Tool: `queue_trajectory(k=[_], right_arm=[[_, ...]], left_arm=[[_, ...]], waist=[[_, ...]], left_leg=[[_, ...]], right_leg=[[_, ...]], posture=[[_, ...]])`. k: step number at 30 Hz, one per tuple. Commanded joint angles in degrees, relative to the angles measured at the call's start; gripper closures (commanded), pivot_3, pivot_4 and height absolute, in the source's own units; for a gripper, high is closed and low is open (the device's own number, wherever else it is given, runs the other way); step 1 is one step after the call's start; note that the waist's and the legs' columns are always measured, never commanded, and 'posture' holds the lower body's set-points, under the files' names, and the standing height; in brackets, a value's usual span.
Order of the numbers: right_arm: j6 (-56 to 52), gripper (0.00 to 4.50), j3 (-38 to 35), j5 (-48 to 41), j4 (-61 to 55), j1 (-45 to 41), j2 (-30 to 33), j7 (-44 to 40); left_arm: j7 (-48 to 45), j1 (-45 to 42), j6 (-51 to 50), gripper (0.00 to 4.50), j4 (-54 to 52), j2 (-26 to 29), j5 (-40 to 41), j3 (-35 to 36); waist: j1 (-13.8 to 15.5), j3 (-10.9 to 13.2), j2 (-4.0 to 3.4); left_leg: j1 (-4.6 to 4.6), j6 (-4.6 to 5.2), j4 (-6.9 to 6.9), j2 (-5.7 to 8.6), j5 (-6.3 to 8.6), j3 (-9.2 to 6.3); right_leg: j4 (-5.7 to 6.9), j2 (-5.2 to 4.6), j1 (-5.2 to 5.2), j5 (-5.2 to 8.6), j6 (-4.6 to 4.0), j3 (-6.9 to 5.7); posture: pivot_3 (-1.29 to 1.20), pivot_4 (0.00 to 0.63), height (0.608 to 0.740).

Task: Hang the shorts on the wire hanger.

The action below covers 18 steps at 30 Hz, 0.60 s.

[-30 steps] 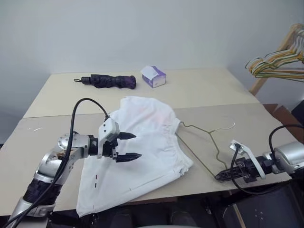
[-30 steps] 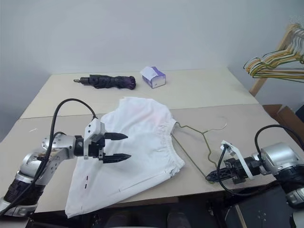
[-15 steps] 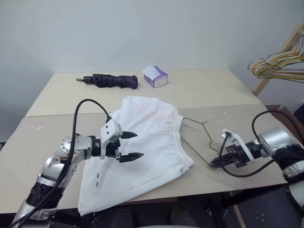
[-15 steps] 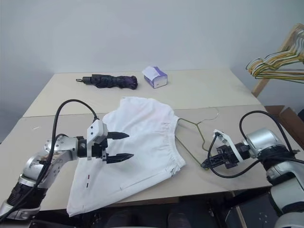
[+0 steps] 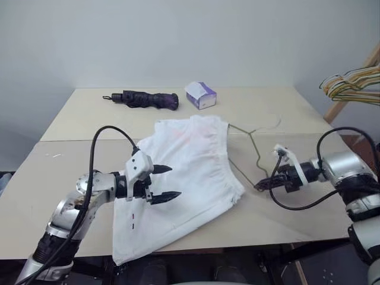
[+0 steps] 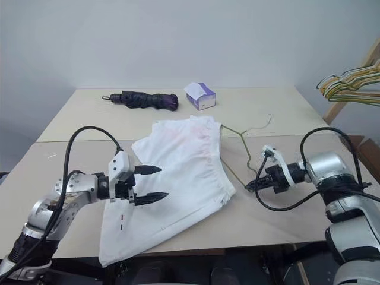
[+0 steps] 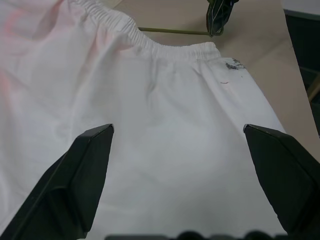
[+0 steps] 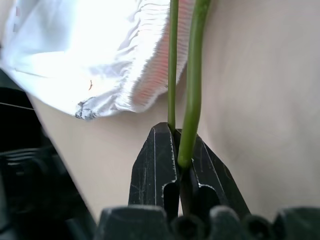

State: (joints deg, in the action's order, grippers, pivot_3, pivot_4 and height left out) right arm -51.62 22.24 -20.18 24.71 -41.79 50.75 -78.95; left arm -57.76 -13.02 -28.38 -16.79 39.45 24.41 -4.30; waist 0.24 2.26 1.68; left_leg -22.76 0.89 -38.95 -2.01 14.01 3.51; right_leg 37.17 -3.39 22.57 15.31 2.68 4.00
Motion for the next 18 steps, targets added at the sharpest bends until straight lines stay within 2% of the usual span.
queue_trajectory(k=[1,3,6,8,13,18], right_arm=[[2.73,4.50,-2.45,4.37,-13.88,0.67,2.04,6.66],[4.15,4.50,-3.01,6.24,-18.82,0.53,2.18,9.04],[6.08,4.50,-1.70,10.56,-23.61,-1.35,0.82,13.24],[7.33,4.50,-0.92,12.35,-26.00,-3.06,-0.58,14.49],[12.23,4.50,4.76,19.56,-30.17,-6.74,-1.37,13.59],[13.60,4.50,7.92,22.25,-29.80,-10.08,-4.85,11.61]], left_arm=[[-1.91,-4.66,2.45,0.01,1.72,1.73,0.56,2.96],[-1.28,-8.57,5.12,0.01,4.62,0.81,1.10,5.38],[3.74,-19.02,4.77,0.01,11.10,-1.19,3.70,11.60],[2.23,-24.43,6.97,0.01,15.31,0.10,3.52,13.25],[-9.97,-31.61,18.49,0.01,26.43,6.06,-2.89,8.75],[-27.79,-37.41,26.28,0.01,35.41,10.23,-4.64,3.77]], waist=[[-0.02,0.00,-0.01],[-0.07,0.00,-0.01],[0.02,0.00,0.00],[-0.17,0.01,0.01],[-1.46,0.00,-0.03],[-1.67,0.00,-0.03]], left_leg=[[-0.05,0.00,0.00,0.01,0.00,0.01],[-0.29,-0.02,-0.05,0.01,-0.03,0.04],[-0.57,0.00,-0.11,0.03,-0.10,0.03],[-0.69,0.01,-0.19,0.02,-0.10,0.01],[-0.67,0.02,-0.10,0.06,-0.09,0.08],[-0.73,0.00,-0.11,0.04,-0.11,0.11]], right_leg=[[0.01,-0.01,0.05,0.00,0.00,0.00],[0.08,-0.01,0.35,-0.01,-0.01,0.00],[0.13,0.00,0.56,-0.05,-0.01,-0.01],[0.14,0.02,0.62,-0.09,0.01,-0.04],[0.06,0.00,0.63,-0.10,0.03,-0.02],[0.11,0.04,0.69,-0.11,-0.01,-0.04]], posture=[[0.01,0.000,0.740],[0.00,0.000,0.740],[-0.01,0.000,0.740],[-0.01,0.000,0.740],[-0.01,0.000,0.740],[0.00,0.000,0.740]])
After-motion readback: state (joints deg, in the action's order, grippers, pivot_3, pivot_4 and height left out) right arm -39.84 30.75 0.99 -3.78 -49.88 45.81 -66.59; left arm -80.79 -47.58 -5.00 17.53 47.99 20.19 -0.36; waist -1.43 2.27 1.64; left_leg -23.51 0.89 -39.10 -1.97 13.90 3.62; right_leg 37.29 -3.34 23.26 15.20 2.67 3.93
